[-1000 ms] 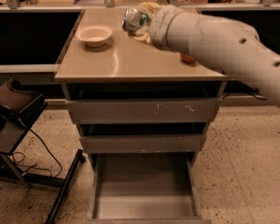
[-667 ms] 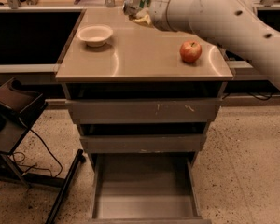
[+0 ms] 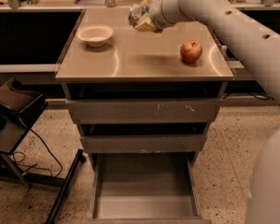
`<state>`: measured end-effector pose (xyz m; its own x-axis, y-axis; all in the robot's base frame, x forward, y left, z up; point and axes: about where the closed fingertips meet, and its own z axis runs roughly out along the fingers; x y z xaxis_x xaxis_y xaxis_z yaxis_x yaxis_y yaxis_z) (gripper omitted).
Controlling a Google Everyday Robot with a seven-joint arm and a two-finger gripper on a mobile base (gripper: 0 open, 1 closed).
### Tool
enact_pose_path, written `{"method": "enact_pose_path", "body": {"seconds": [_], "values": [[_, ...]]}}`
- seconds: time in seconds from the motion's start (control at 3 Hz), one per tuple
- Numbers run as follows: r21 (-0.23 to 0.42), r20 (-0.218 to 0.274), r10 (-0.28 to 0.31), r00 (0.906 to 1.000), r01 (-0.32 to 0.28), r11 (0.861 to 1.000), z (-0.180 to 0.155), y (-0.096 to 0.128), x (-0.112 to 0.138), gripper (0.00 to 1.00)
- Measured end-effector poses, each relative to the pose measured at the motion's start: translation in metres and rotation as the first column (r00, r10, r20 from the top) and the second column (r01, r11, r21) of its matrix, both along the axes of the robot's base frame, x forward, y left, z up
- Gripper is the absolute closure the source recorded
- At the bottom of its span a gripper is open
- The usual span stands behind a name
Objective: Pick 7up can from bottom drawer and place on counter
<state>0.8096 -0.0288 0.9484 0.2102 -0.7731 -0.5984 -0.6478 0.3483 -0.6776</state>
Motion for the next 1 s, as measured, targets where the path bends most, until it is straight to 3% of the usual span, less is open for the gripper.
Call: {"method": "enact_pose_path", "body": {"seconds": [0.33,0.67,1.0], "values": [[-0.020,-0.196,0.024,0.9803,-0.028,0.999,-0.063,-0.011,-0.002,1.00],[-0.019,-0.344,0.041,0.9379,-0.051,0.999,-0.116,-0.024,-0.020,1.00],[-0.019,-0.345,0.042,0.9375,-0.052,0.998,-0.109,-0.024,-0.020,0.81]]}}
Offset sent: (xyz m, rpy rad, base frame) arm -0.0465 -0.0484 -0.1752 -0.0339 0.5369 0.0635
